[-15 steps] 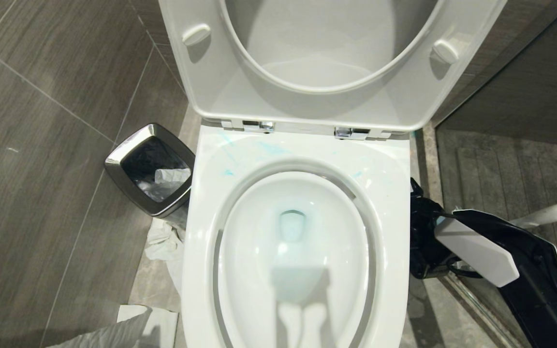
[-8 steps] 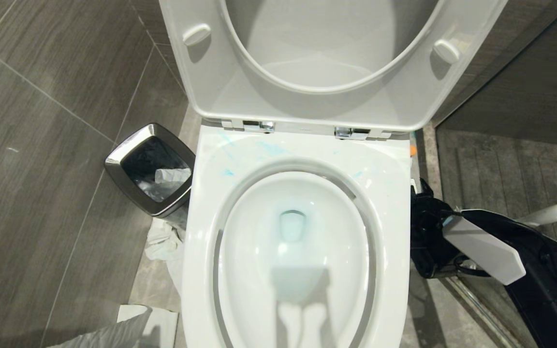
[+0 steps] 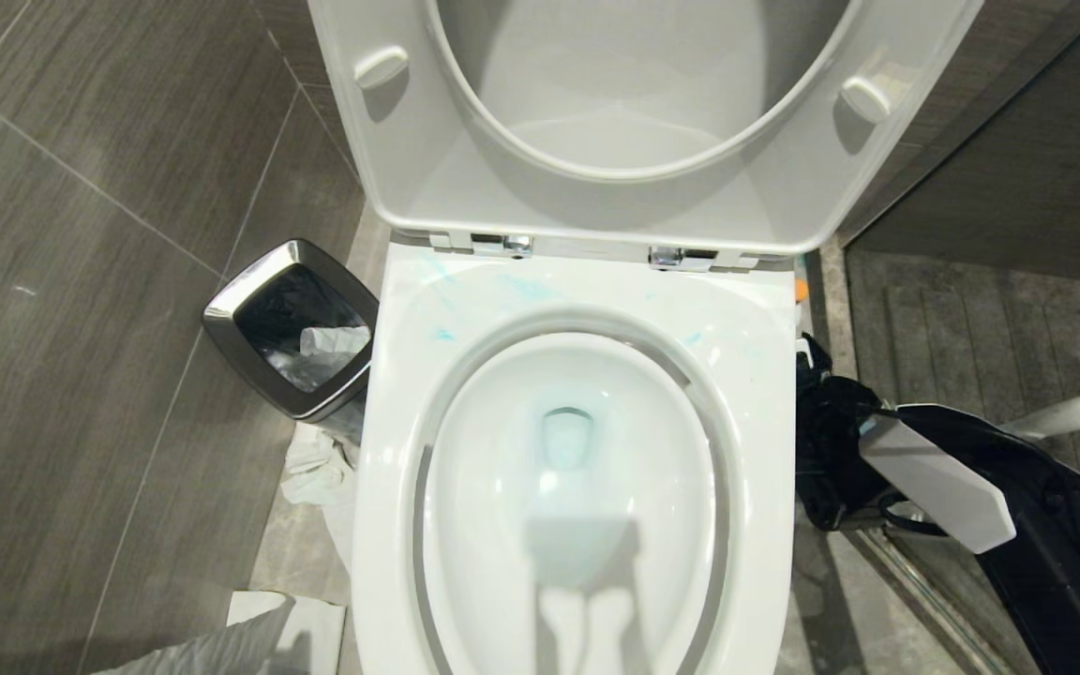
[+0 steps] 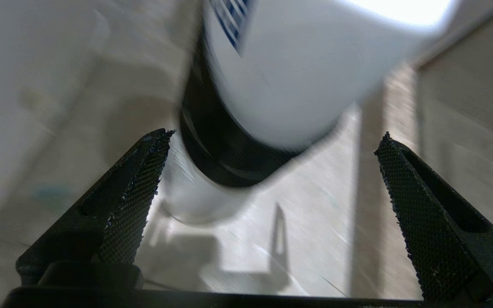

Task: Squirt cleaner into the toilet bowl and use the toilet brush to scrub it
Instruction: Pour in the cleaning agent

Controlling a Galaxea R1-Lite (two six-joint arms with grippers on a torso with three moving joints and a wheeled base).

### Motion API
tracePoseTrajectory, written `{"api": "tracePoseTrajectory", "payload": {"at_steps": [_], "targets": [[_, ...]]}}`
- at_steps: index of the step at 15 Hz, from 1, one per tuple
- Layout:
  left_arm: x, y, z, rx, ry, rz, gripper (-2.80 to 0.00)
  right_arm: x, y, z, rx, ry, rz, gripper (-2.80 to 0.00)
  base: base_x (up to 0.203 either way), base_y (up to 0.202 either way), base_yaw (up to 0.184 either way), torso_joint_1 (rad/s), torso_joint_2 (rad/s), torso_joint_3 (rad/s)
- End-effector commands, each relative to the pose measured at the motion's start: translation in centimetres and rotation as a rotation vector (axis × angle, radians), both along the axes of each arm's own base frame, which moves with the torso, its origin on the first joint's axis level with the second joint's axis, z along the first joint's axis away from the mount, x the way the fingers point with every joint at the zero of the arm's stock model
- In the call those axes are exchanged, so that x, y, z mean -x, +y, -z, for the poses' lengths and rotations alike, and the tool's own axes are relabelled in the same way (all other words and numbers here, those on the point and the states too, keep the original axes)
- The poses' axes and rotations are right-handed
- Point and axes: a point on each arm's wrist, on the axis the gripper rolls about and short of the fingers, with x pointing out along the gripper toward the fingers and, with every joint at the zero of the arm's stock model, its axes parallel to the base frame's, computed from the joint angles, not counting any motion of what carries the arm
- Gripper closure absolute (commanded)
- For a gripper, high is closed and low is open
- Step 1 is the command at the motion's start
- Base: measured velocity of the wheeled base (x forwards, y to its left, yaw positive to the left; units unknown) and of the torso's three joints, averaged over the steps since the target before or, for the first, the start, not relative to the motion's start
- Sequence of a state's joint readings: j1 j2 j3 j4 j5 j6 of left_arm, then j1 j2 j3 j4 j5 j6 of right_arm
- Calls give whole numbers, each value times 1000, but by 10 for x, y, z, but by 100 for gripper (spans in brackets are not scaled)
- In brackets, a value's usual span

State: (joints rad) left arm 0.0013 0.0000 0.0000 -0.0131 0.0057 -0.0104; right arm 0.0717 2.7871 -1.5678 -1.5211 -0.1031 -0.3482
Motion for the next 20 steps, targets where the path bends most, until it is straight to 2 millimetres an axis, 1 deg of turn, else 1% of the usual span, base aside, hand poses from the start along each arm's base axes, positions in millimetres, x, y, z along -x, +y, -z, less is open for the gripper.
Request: {"api": "tracePoseTrajectory", "payload": {"at_steps": [1, 3, 5, 9, 12, 17, 20], "targets": [[-1, 0, 2, 0, 7, -1, 0, -2, 1, -3, -4, -26, -22, -280, 0, 0, 0, 0, 0, 0], [-1, 0, 2, 0, 7, -1, 0, -7, 0, -6, -6, -56, -25, -280, 0, 0, 0, 0, 0, 0], [-1, 0, 2, 0, 7, -1, 0, -10, -5, -4, -3, -63, -27, -280, 0, 0, 0, 0, 0, 0], [-1, 0, 2, 0, 7, -1, 0, -11, -4, -1, -7, -42, -77, -280, 0, 0, 0, 0, 0, 0], [-1, 0, 2, 0, 7, -1, 0, -12, -7, -1, -8, -33, -92, -280, 0, 0, 0, 0, 0, 0], [-1, 0, 2, 0, 7, -1, 0, -15, -8, -5, -44, -2, -138, -280, 0, 0, 0, 0, 0, 0], [-1, 0, 2, 0, 7, -1, 0, -21, -11, -14, -40, 0, -168, -280, 0, 0, 0, 0, 0, 0]]}}
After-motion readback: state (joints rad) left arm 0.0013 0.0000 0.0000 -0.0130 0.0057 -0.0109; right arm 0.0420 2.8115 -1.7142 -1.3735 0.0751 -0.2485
